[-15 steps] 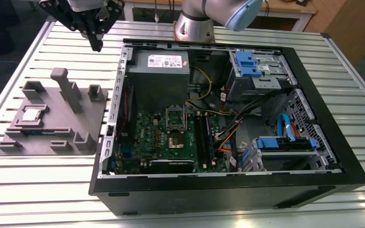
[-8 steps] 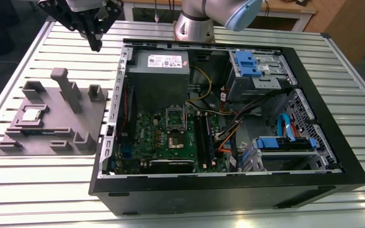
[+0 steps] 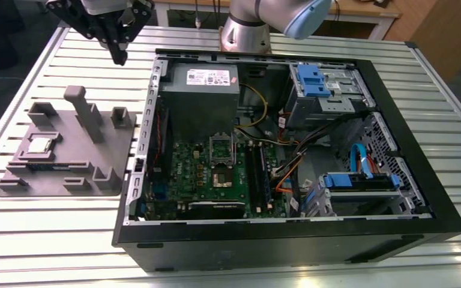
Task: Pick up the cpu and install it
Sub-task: 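Reach for the cpu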
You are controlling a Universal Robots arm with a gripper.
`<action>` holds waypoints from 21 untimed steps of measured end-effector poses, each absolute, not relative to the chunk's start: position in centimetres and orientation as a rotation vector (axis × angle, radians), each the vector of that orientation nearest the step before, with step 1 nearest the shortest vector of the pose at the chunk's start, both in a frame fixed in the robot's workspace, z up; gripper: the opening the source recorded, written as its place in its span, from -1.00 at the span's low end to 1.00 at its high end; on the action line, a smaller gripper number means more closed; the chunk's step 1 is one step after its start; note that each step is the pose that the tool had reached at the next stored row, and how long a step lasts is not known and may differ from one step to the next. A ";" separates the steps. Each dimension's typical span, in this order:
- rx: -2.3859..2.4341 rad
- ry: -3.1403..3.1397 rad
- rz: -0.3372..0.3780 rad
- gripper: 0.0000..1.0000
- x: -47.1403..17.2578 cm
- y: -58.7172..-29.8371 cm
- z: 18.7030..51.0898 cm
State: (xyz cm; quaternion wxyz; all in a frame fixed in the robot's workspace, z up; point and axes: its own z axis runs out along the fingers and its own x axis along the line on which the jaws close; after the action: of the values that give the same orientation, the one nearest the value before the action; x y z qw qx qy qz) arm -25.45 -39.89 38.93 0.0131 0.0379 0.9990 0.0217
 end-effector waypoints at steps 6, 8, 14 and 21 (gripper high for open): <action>0.118 3.112 0.068 -0.79 -25.8 -39.9 38.9; 0.118 3.112 0.068 -0.79 -26.0 -39.9 38.9; 0.118 3.113 0.068 -0.79 -26.4 -39.9 38.9; 0.118 3.112 0.068 -0.79 -26.7 -39.9 38.9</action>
State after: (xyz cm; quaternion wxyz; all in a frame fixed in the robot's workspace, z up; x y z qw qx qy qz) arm -26.71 -39.89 38.89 0.0131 0.0379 0.9990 0.0217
